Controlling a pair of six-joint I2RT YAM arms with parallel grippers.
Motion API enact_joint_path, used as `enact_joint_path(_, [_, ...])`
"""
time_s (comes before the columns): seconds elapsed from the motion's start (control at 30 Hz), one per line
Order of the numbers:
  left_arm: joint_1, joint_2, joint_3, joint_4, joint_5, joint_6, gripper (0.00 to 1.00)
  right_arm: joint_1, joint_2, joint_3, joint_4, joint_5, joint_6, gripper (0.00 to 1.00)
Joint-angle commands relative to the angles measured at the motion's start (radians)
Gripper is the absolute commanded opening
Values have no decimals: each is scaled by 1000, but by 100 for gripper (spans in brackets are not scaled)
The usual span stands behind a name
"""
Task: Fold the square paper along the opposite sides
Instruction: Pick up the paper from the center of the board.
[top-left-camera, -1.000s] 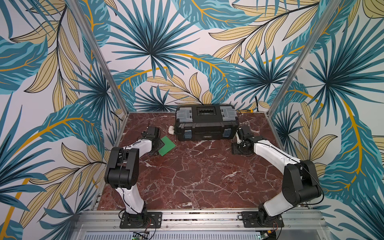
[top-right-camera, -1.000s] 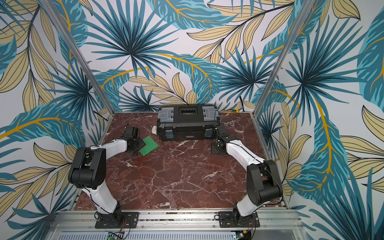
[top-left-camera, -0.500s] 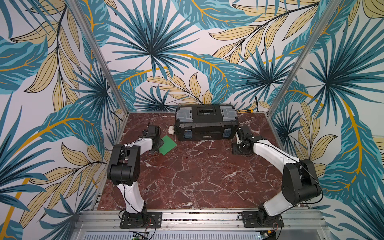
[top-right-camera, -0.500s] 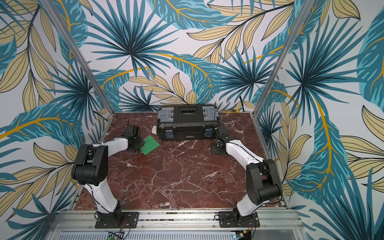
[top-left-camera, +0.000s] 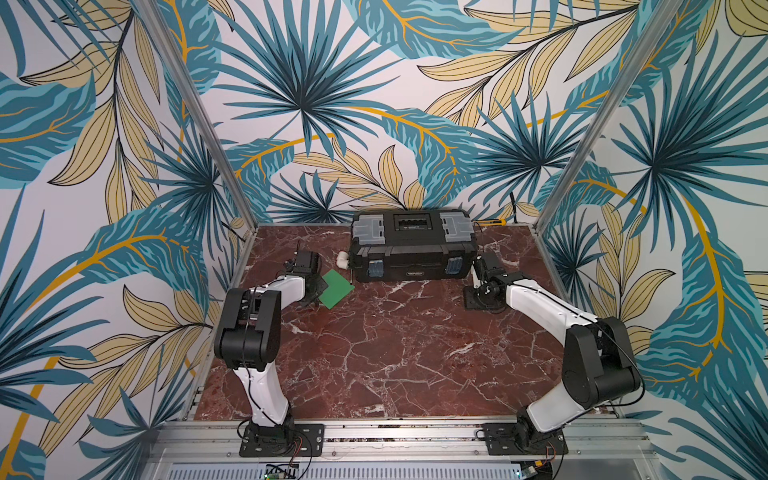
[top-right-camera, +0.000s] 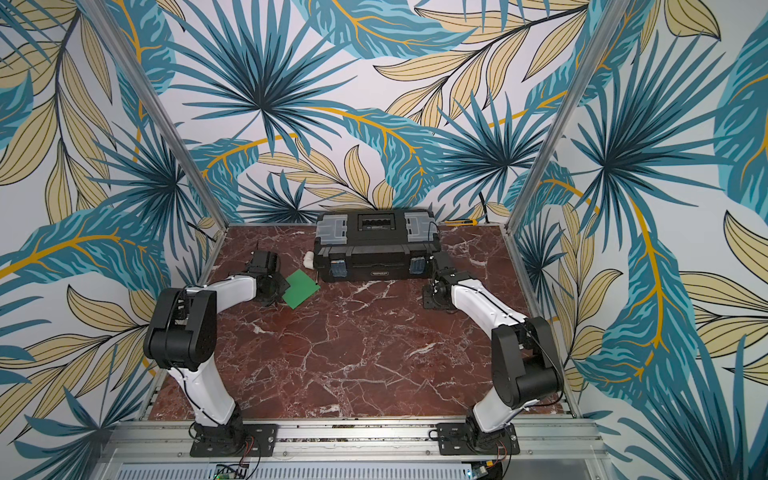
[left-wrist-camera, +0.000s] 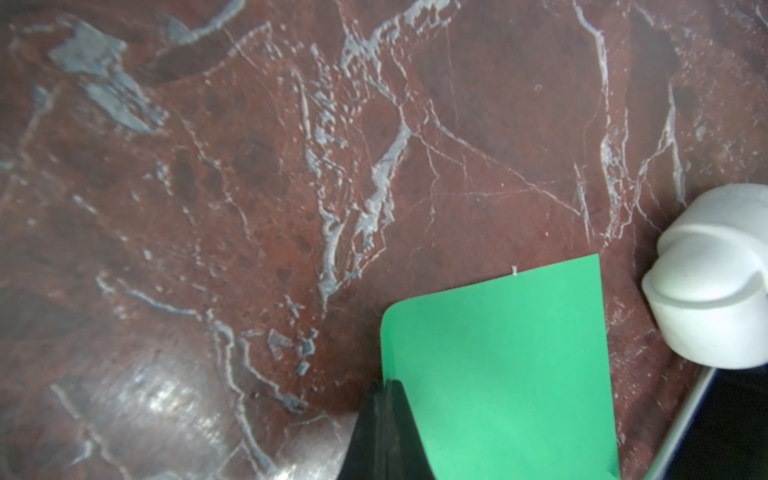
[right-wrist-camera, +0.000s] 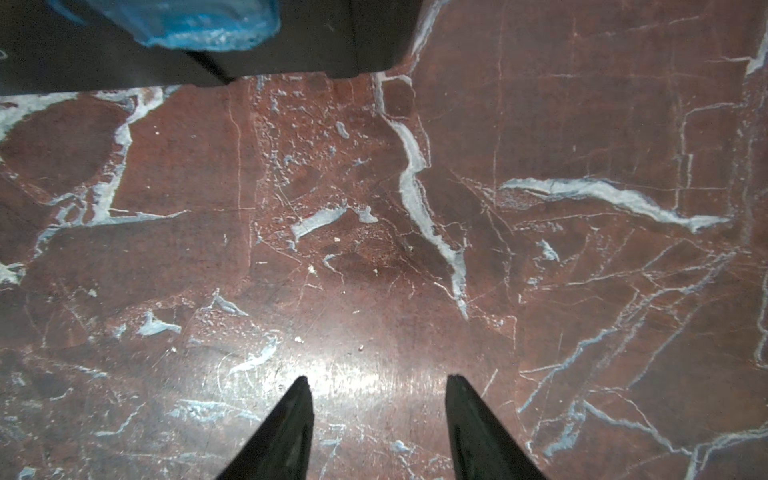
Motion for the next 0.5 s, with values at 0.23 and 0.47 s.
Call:
enact_joint_path(0.23, [-92,-413,-10,-131,-126,221,0,10,-265,-80,103,-249,-47,59])
enact_joint_path(0.47, [-182,-712,73,-286,-3,379,0,11,-449,-109,253,-749,-61,67])
